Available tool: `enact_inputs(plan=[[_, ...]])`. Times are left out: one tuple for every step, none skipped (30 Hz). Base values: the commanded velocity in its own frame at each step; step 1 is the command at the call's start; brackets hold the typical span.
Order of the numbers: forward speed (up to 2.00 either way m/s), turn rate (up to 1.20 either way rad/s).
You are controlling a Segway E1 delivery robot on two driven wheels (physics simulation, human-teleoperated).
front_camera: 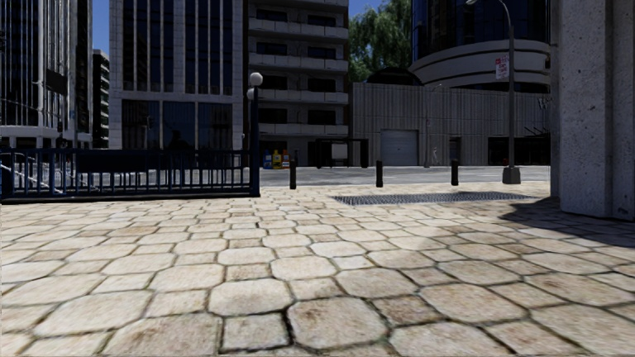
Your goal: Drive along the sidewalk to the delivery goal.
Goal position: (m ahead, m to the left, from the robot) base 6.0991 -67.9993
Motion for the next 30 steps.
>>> enact_inputs(plan=[[2.00, -0.44], [2.00, -0.44], [2.00, -0.44], [2.00, -0.45], [2.00, -0.45], [2.00, -0.45], [2.00, -0.45], [2.00, -0.45], [2.00, -0.45], [2.00, -0.45], [2.00, -0.45], [2.00, -0.45], [2.00, -0.45], [2.00, -0.45], [2.00, -0.31], [2.00, -0.05], [2.00, -0.05], [2.00, 0.00], [2.00, 0.00], [2.00, 0.00], [2.00, 0.00], [2.00, 0.00], [2.00, 0.00], [2.00, 0.00], [2.00, 0.00], [2.00, 0.00], [2.00, 0.00], [2.00, 0.00], [2.00, 0.00], [2.00, 0.00]])
